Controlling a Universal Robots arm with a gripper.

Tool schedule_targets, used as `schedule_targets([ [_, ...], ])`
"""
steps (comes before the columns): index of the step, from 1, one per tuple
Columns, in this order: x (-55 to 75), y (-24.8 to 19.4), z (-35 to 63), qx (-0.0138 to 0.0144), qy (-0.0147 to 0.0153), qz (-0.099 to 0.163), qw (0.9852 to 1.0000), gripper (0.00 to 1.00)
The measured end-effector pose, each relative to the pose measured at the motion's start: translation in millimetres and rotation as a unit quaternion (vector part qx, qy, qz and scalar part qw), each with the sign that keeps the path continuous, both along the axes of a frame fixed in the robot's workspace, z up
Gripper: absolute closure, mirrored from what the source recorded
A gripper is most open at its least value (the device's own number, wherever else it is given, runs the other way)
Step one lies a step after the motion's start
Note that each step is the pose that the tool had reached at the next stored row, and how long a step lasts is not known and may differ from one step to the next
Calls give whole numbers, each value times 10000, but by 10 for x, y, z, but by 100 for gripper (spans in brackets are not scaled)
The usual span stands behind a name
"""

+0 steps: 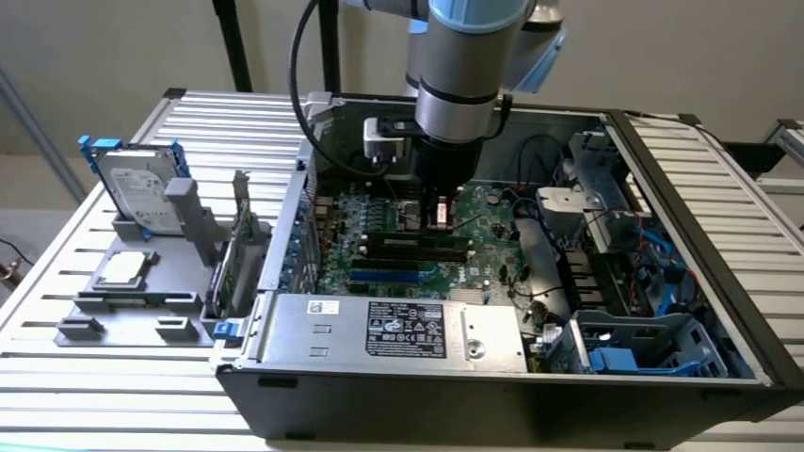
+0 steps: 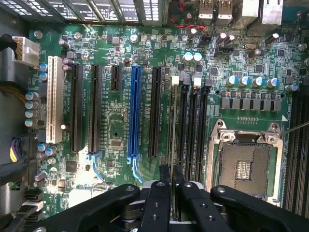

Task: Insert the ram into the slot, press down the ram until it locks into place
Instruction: 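Insert the ram into the slot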

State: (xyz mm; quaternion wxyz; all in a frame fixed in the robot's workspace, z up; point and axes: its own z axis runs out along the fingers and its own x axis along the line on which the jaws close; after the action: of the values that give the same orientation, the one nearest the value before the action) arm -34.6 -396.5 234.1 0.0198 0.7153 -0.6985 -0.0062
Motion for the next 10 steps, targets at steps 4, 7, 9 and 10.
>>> schedule_targets([
  [4, 0, 1, -12, 1, -13, 0, 10000, 87],
  [7, 0, 0, -21, 1, -20, 0, 10000, 87],
  [9, 0, 1, -26, 1, -26, 0, 10000, 87],
  [10, 0, 1, -28, 0, -27, 0, 10000, 87],
])
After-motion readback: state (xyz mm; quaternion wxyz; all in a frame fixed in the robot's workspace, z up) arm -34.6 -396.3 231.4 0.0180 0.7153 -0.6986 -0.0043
